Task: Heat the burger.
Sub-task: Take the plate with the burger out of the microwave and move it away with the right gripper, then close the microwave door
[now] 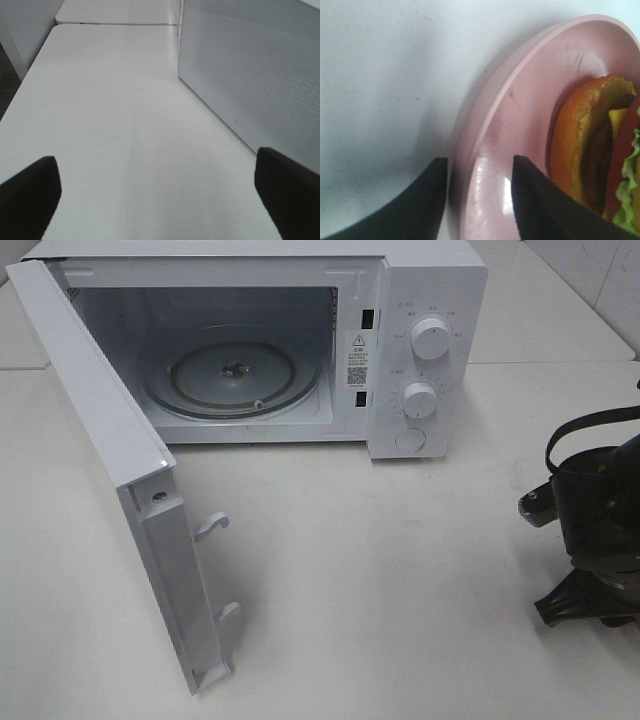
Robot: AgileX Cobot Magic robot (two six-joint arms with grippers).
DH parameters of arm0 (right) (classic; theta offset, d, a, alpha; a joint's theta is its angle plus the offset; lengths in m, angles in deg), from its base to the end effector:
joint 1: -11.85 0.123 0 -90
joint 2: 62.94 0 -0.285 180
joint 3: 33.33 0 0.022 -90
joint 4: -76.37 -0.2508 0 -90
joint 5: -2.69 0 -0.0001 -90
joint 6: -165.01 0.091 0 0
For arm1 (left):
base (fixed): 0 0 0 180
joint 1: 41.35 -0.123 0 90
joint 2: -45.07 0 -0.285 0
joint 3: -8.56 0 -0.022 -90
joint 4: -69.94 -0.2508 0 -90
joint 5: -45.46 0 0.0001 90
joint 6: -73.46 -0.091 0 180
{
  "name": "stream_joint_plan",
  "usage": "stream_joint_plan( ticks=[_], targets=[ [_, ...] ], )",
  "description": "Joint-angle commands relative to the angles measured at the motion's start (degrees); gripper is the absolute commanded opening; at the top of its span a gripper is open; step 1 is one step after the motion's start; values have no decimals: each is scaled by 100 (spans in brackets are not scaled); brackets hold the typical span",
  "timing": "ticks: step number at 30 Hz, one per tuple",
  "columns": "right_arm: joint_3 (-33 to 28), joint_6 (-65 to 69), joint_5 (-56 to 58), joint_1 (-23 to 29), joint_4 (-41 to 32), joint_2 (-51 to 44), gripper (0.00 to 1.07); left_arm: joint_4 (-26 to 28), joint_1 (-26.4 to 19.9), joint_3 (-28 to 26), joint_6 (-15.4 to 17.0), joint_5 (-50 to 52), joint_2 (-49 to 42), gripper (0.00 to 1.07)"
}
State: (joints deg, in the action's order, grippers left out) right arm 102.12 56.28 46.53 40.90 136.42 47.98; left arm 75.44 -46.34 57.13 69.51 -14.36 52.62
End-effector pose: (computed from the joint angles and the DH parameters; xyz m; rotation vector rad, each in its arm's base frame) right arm 0.2228 0.0612 0.0975 -0.2297 2.7579 -0.8507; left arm -0.0043 -0.0080 0.2789 -0.0146 2.0198 -0.0156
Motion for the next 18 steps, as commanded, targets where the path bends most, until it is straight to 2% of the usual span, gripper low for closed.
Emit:
stream_joint_plan(
  ticks=[1,7,9,12,13,15,17,18],
  targets=[
    [17,-458,160,-40,-126,-378,50,23,34,17,29,40,-126,101],
    [17,-1215,6,-40,-424,-934,52,23,34,17,29,40,-126,101],
    [17,-2120,-367,-40,-1014,-1604,53,23,34,17,29,40,-126,101],
    [17,-2361,-470,-40,-1186,-1770,53,23,34,17,29,40,-126,101],
    [17,-2790,-625,-40,-1484,-2063,54,23,34,17,29,40,-126,101],
    [17,-2979,-710,-40,-1616,-2217,54,23,34,17,29,40,-126,101],
    [17,-3936,-905,-40,-2257,-2739,56,23,34,17,29,40,-126,101],
    [17,-3936,-905,-40,-2257,-2739,56,23,34,17,29,40,-126,101]
  ],
)
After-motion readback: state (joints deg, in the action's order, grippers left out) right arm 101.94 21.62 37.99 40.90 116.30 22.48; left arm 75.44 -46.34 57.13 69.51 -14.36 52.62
